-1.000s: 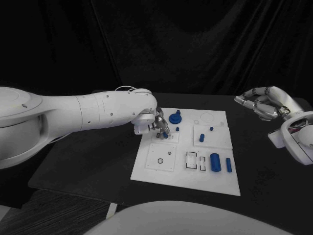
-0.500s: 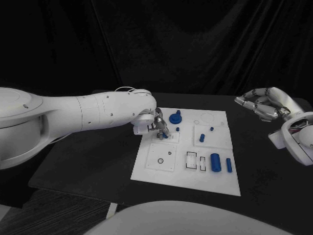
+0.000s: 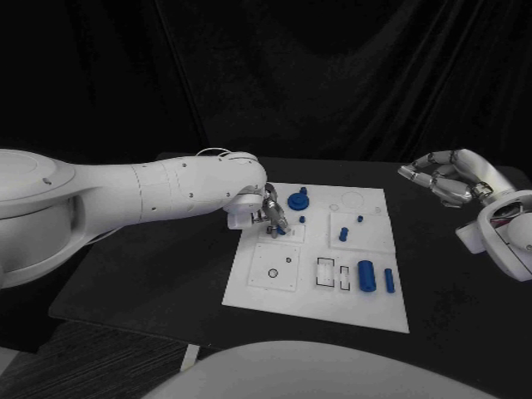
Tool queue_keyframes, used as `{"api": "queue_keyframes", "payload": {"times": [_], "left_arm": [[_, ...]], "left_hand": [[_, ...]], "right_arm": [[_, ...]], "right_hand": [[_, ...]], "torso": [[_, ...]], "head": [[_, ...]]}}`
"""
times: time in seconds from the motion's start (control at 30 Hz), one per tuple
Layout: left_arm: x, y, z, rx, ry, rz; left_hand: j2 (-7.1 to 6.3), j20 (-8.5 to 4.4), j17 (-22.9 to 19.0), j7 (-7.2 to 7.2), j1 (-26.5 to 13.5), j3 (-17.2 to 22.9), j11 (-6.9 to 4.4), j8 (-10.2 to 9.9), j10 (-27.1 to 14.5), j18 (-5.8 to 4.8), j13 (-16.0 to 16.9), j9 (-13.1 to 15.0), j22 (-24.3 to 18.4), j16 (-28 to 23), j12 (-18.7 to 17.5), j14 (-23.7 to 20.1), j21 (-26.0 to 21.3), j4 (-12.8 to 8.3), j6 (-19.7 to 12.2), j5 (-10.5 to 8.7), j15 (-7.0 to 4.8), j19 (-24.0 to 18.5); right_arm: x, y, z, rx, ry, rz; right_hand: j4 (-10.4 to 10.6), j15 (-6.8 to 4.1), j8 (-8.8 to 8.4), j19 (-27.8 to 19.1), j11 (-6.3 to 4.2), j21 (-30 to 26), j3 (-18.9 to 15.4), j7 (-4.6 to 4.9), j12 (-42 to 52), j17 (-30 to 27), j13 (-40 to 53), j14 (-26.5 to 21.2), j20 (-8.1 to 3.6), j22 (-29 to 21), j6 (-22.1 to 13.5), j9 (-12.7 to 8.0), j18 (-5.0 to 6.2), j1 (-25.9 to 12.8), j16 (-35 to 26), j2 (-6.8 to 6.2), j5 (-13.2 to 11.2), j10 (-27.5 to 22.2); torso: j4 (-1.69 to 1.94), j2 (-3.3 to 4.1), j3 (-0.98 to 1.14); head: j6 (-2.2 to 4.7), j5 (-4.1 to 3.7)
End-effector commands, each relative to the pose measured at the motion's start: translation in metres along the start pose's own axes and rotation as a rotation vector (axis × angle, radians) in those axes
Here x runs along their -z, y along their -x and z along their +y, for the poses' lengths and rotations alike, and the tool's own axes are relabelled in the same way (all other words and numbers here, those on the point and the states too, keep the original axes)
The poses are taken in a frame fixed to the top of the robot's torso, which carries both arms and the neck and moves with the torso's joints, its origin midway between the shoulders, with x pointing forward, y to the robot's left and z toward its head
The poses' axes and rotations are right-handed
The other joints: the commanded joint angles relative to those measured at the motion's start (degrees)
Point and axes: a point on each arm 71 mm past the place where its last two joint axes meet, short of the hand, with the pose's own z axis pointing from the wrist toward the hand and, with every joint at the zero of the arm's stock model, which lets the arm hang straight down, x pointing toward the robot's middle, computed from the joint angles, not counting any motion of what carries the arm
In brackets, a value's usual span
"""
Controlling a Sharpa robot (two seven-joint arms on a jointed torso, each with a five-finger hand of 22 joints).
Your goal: Assemble the parts on the task board
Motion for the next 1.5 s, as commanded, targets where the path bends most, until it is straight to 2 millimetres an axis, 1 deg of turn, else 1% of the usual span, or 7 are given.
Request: {"api": "queue_keyframes", "payload": {"times": [0.03,0.27,0.37,0.6,1.27,1.4,1.5], "left_arm": [[-0.0008,-0.0022,-0.0032,-0.006,-0.025,0.012],[-0.0015,-0.0024,-0.0044,-0.005,-0.031,0.010],[-0.0018,-0.0025,-0.0043,-0.006,-0.030,0.012],[-0.0026,-0.0037,-0.0050,-0.014,-0.026,0.024],[-0.0052,-0.0064,-0.0043,-0.026,-0.010,0.044],[-0.0050,-0.0064,-0.0029,-0.028,-0.006,0.038],[-0.0035,-0.0064,-0.0013,-0.047,-0.002,0.016]], "left_hand": [[-0.17,-0.73,15.22,-0.96,-0.76,5.37,-0.48,0.50,6.28,-0.75,14.75,1.30,10.14,0.80,0.14,6.75,-1.03,-0.19,-0.94,0.97,-0.71,-0.02],[-0.46,-0.50,15.22,-0.78,-2.43,4.94,-0.27,0.42,6.28,-0.72,14.75,1.81,10.17,0.80,0.14,6.75,-1.29,1.66,-1.24,-3.67,-0.50,-0.07],[-0.62,-0.40,15.22,-0.70,-3.53,3.81,-0.18,0.28,6.28,-0.72,14.75,2.03,10.25,0.80,0.14,6.75,-1.38,3.41,-1.38,-6.78,-0.41,-0.05],[-1.06,-0.23,15.22,-0.43,-4.27,1.91,0.06,-0.10,6.28,-0.65,14.75,2.21,10.20,0.80,0.14,6.75,-1.78,5.25,-1.96,-10.27,-0.22,-0.21],[-1.96,0.07,15.22,-0.11,-5.53,-2.39,0.39,0.48,6.28,-0.58,14.75,3.40,10.29,0.80,0.14,6.75,-2.23,8.32,-3.28,-15.57,0.09,-0.30],[-2.26,0.12,15.22,-0.10,-6.34,-4.41,0.41,1.79,6.28,-0.57,14.75,4.70,10.38,0.80,0.14,6.75,-2.34,9.61,-4.12,-18.17,0.13,-0.29],[-3.10,-0.02,15.22,-0.36,-7.86,-7.51,0.21,4.24,6.28,-0.63,14.75,6.97,10.62,0.80,0.14,6.75,-2.18,11.55,-4.91,-19.02,-0.10,-0.03]], "right_arm": [[0.0006,-0.0014,-0.0021,0.003,-0.020,0.010],[0.0006,-0.0015,-0.0023,0.003,-0.023,0.013],[0.0007,-0.0016,-0.0025,0.003,-0.024,0.015],[0.0008,-0.0019,-0.0026,0.003,-0.027,0.018],[0.0012,-0.0037,-0.0043,0.002,-0.034,0.028],[0.0016,-0.0037,-0.0050,0.002,-0.036,0.029],[0.0021,-0.0033,-0.0056,0.002,-0.037,0.027]], "right_hand": [[0.19,-0.25,0.23,-0.41,-0.10,-1.17,-0.35,0.23,-0.52,8.37,11.36,4.55,-0.04,9.41,0.40,-0.57,-0.81,1.84,-0.03,0.34,0.83,3.63],[0.19,-0.25,0.23,-0.41,-0.10,-1.17,-0.35,0.23,-0.52,8.37,11.36,4.55,-0.04,9.41,0.40,-0.57,-0.81,1.84,-0.03,0.34,0.83,3.63],[0.19,-0.25,0.23,-0.41,-0.10,-1.17,-0.35,0.23,-0.52,8.37,11.36,4.55,-0.04,9.41,0.40,-0.57,-0.81,1.84,-0.03,0.34,0.83,3.63],[0.20,-0.24,0.21,-0.44,-0.08,-1.26,-0.35,0.23,-0.55,8.30,11.31,4.53,-0.04,9.38,0.37,-0.61,-0.79,1.85,-0.07,0.37,0.80,3.60],[0.20,-0.24,0.21,-0.44,-0.08,-1.26,-0.35,0.23,-0.55,8.30,11.31,4.53,-0.04,9.38,0.37,-0.61,-0.79,1.85,-0.07,0.37,0.80,3.60],[0.20,-0.24,0.21,-0.44,-0.08,-1.26,-0.35,0.23,-0.55,8.30,11.31,4.53,-0.04,9.38,0.37,-0.61,-0.79,1.85,-0.07,0.37,0.80,3.60],[0.20,-0.23,0.17,-0.47,-0.06,-1.34,-0.38,0.25,-0.54,8.26,11.32,4.52,-0.03,9.36,0.34,-0.66,-0.78,1.87,-0.09,0.35,0.79,3.61]], "torso": [[-0.03,0.02,0.00],[-0.07,0.01,0.01],[-0.05,0.03,0.01],[-0.03,0.03,0.01],[-0.05,0.03,0.00],[-0.04,0.04,-0.01],[-0.03,0.03,0.00]], "head": [[-0.01,0.03],[-0.01,0.05],[-0.01,0.05],[-0.01,-0.04],[-0.01,0.06],[-0.01,0.14],[-0.01,0.18]]}}
